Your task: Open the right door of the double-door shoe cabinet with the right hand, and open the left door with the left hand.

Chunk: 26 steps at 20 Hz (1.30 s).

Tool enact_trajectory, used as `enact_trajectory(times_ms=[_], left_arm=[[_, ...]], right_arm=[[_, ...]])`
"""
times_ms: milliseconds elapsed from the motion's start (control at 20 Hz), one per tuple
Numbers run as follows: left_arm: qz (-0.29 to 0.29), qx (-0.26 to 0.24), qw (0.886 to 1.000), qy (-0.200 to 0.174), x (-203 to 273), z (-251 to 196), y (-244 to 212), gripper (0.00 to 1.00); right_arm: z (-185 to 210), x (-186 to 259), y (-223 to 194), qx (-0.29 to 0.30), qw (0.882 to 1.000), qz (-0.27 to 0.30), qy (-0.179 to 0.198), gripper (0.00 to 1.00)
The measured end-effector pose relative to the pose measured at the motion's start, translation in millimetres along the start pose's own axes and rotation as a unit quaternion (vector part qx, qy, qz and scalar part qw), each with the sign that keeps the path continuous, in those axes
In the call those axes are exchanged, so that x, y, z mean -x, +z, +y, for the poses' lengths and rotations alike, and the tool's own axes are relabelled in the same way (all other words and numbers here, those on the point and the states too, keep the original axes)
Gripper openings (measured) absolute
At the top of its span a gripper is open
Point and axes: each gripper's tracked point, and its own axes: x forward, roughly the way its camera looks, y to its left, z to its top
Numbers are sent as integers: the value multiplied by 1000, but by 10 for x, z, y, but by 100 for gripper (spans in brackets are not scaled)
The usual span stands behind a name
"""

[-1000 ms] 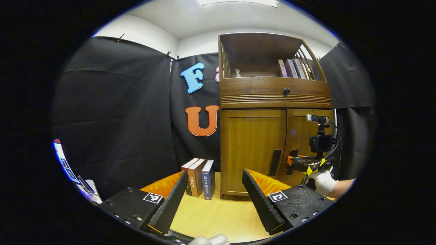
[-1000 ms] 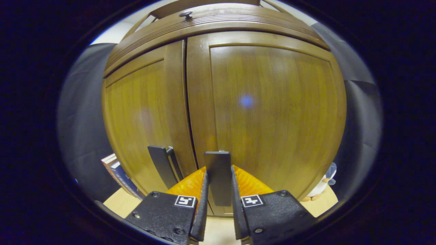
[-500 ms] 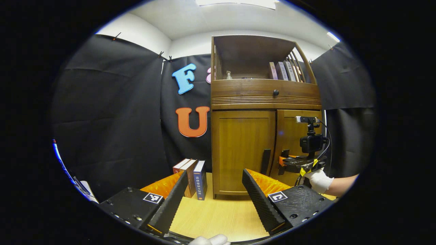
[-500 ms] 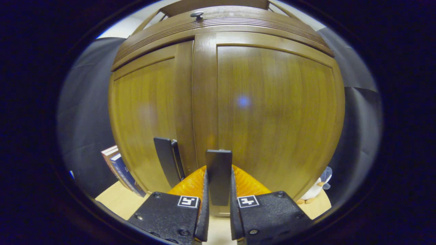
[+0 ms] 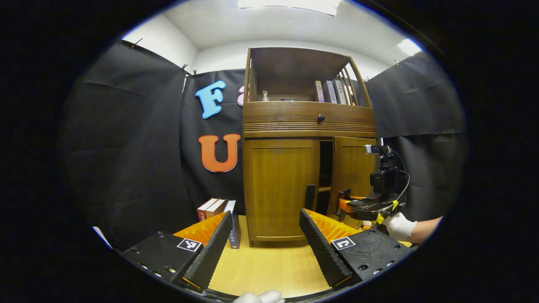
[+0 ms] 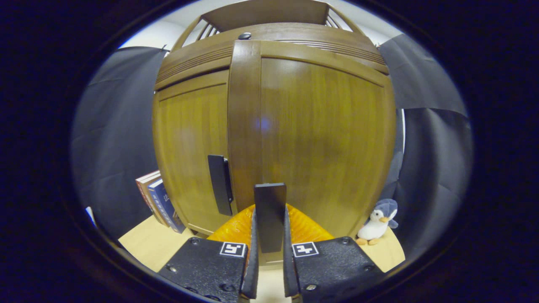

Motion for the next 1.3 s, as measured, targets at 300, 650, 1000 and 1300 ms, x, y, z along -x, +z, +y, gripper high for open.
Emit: enact_trajectory(times_ms=[300, 650, 1000, 1300], left_arm=[[-3, -3, 999, -50, 30, -160, -20, 96], [-4, -4, 995, -100, 46, -372, -61, 96], [-3, -9, 991, -136, 53, -594, -139, 96], [-6, -5, 988, -153, 14, -721, -125, 96]], right_arm=[[-182, 411, -102, -14, 999, -7, -32, 27], [-409, 773, -237, -35, 998, -4, -60, 27], [-637, 1056, -313, -64, 995, 3, -74, 17], [-843, 1201, -354, -67, 993, 4, -101, 13]])
